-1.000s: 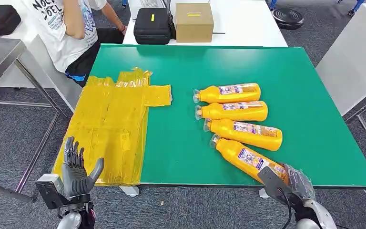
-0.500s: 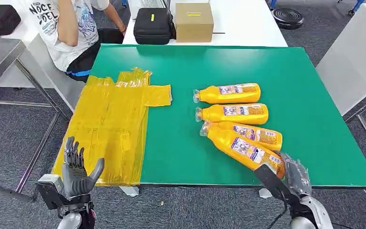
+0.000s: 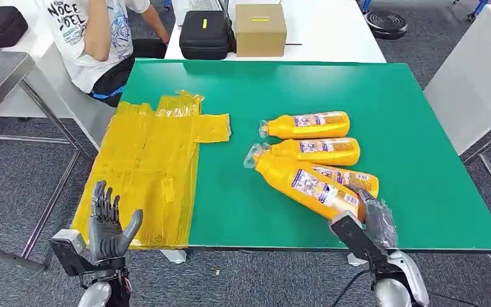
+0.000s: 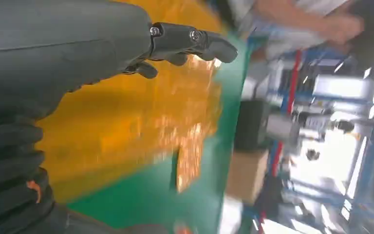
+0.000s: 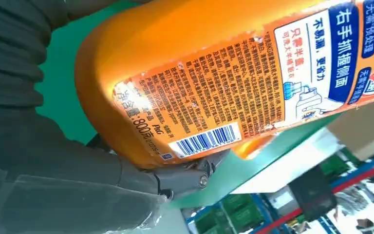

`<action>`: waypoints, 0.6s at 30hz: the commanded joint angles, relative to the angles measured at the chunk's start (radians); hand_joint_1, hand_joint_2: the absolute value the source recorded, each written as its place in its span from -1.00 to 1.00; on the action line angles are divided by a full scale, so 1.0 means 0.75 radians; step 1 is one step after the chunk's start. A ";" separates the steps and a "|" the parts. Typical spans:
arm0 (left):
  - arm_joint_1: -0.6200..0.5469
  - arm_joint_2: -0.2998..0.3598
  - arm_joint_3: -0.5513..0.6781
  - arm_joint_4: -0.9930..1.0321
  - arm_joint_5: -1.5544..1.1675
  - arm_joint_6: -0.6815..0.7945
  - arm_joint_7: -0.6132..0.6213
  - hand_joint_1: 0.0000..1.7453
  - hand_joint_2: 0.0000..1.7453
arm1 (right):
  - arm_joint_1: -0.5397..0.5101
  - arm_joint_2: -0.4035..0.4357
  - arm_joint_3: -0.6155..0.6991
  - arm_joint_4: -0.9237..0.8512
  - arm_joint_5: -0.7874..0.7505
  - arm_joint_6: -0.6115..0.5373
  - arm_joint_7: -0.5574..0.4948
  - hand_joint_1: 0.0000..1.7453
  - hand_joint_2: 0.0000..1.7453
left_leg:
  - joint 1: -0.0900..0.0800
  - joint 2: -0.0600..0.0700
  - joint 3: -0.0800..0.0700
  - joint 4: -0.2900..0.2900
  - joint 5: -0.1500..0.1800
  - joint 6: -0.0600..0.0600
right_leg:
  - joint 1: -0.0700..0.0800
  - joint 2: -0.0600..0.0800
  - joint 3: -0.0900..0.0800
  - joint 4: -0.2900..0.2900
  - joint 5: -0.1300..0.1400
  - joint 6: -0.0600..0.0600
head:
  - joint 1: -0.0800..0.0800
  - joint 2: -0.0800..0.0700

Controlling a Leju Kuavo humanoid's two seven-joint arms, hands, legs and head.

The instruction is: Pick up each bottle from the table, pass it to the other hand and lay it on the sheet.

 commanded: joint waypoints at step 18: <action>-0.237 0.187 -0.304 0.161 0.018 -0.502 0.231 -1.00 1.00 | -0.389 0.197 0.310 0.728 -0.123 0.029 -0.350 1.00 1.00 | 0.004 0.004 0.004 -0.001 0.003 -0.005 | 0.004 0.002 0.003 -0.001 0.001 -0.004 | 0.000 0.000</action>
